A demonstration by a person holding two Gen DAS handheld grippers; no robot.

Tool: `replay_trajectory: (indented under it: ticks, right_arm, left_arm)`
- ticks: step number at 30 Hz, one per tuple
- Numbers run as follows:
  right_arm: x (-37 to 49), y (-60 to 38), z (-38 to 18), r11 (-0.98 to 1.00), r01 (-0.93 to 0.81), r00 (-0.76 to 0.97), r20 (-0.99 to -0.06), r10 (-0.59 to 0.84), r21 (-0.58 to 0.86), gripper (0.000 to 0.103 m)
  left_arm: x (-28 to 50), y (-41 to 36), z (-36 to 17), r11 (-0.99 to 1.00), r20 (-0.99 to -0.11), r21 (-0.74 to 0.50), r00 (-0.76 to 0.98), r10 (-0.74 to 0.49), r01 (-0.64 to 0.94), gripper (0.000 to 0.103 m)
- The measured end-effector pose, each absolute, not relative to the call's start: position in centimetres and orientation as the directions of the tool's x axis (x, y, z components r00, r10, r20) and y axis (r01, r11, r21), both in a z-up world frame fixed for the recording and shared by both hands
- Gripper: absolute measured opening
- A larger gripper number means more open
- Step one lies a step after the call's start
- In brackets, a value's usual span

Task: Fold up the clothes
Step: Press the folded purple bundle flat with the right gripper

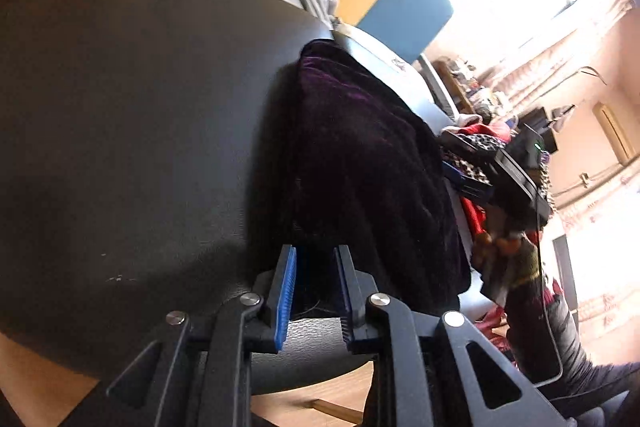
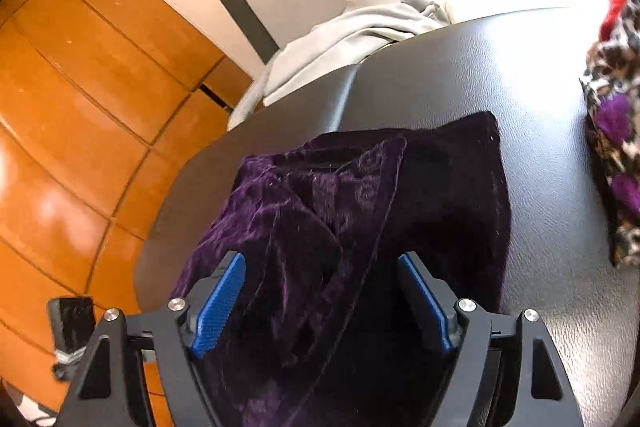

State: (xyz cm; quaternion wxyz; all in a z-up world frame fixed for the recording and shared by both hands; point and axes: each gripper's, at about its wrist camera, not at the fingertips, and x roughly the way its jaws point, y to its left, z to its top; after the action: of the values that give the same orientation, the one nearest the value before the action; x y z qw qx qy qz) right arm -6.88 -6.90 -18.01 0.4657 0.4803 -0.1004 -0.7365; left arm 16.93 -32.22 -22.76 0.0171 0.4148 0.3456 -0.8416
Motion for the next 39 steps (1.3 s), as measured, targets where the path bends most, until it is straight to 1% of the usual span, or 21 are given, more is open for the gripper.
replay_trajectory:
  ticks: [1,2,3,4,8,11,14,16,17,18,19,22,24,26,30,34,37,39]
  right_arm:
    - [-6.8,-7.0,-17.8,-0.554,0.581,-0.107,-0.619,-0.778,0.597,0.080]
    - [-6.7,-7.0,-17.5,-0.561,0.571,-0.109,-0.623,-0.775,0.599,0.078]
    - [-6.5,-6.8,-17.0,-0.555,0.573,-0.111,-0.613,-0.782,0.604,0.071]
    - [-6.2,-6.4,-16.6,-0.544,0.577,-0.113,-0.601,-0.791,0.609,0.070]
    - [-6.6,-7.0,-17.1,-0.568,0.563,-0.092,-0.637,-0.765,0.601,0.070]
    - [-7.0,-7.8,-18.2,-0.579,0.547,-0.072,-0.655,-0.752,0.605,0.071]
    - [-7.0,-8.1,-17.7,-0.569,0.543,-0.064,-0.646,-0.761,0.617,0.071]
    - [-6.9,-7.6,-16.8,-0.569,0.542,-0.099,-0.625,-0.774,0.618,0.071]
    - [-6.9,-7.3,-16.4,-0.569,0.542,-0.120,-0.614,-0.780,0.618,0.073]
    - [-6.9,-7.0,-16.3,-0.587,0.543,-0.143,-0.623,-0.769,0.600,0.088]
    - [-7.0,-6.8,-16.5,-0.592,0.538,-0.144,-0.626,-0.766,0.600,0.093]
    - [-7.3,-6.5,-17.4,-0.595,0.517,-0.130,-0.630,-0.765,0.615,0.093]
    - [-6.7,-7.0,-17.1,-0.555,0.538,-0.090,-0.611,-0.787,0.635,0.093]
    - [-5.7,-7.9,-16.9,-0.538,0.580,-0.068,-0.621,-0.781,0.612,0.093]
    - [-5.2,-8.7,-18.1,-0.554,0.567,-0.041,-0.651,-0.758,0.609,0.093]
    - [-4.9,-7.4,-17.2,-0.563,0.549,-0.091,-0.625,-0.775,0.618,0.093]
    - [-5.0,-6.4,-16.9,-0.622,0.557,-0.169,-0.659,-0.733,0.550,0.094]
    - [-5.5,-5.9,-17.5,-0.617,0.531,-0.162,-0.646,-0.746,0.580,0.094]
  left_arm:
    - [16.9,-32.1,-22.7,-0.766,-0.711,-0.563,-0.654,0.258,0.310,0.019]
    - [16.9,-32.0,-22.7,-0.768,-0.706,-0.566,-0.658,0.263,0.300,0.019]
    - [16.9,-31.9,-22.7,-0.769,-0.699,-0.570,-0.662,0.269,0.289,0.019]
    - [16.9,-31.8,-22.7,-0.770,-0.693,-0.574,-0.666,0.276,0.279,0.019]
    - [17.1,-31.1,-22.6,-0.788,-0.682,-0.568,-0.673,0.287,0.239,0.019]
    - [17.2,-30.3,-22.1,-0.825,-0.681,-0.531,-0.676,0.281,0.192,0.020]
    - [17.4,-29.9,-22.1,-0.837,-0.686,-0.517,-0.672,0.280,0.179,0.020]
    - [17.6,-30.2,-22.2,-0.831,-0.683,-0.524,-0.675,0.280,0.185,0.020]
    - [17.8,-30.4,-22.3,-0.821,-0.677,-0.538,-0.677,0.288,0.189,0.020]
    - [17.8,-30.6,-22.4,-0.812,-0.672,-0.551,-0.679,0.295,0.192,0.020]
    - [17.9,-30.6,-22.4,-0.810,-0.671,-0.554,-0.679,0.296,0.195,0.020]
    - [18.0,-30.7,-22.4,-0.808,-0.672,-0.555,-0.680,0.293,0.199,0.020]
    - [17.8,-30.6,-22.3,-0.808,-0.670,-0.556,-0.681,0.296,0.196,0.020]
    - [17.6,-30.5,-22.3,-0.808,-0.668,-0.557,-0.681,0.299,0.193,0.020]
    - [17.9,-30.6,-22.1,-0.811,-0.669,-0.553,-0.682,0.295,0.192,0.020]
    - [18.3,-31.0,-22.2,-0.801,-0.664,-0.564,-0.687,0.296,0.200,0.020]
    - [18.4,-31.1,-22.3,-0.798,-0.665,-0.567,-0.687,0.294,0.207,0.020]
    - [18.4,-31.1,-22.3,-0.795,-0.666,-0.568,-0.687,0.291,0.214,0.020]
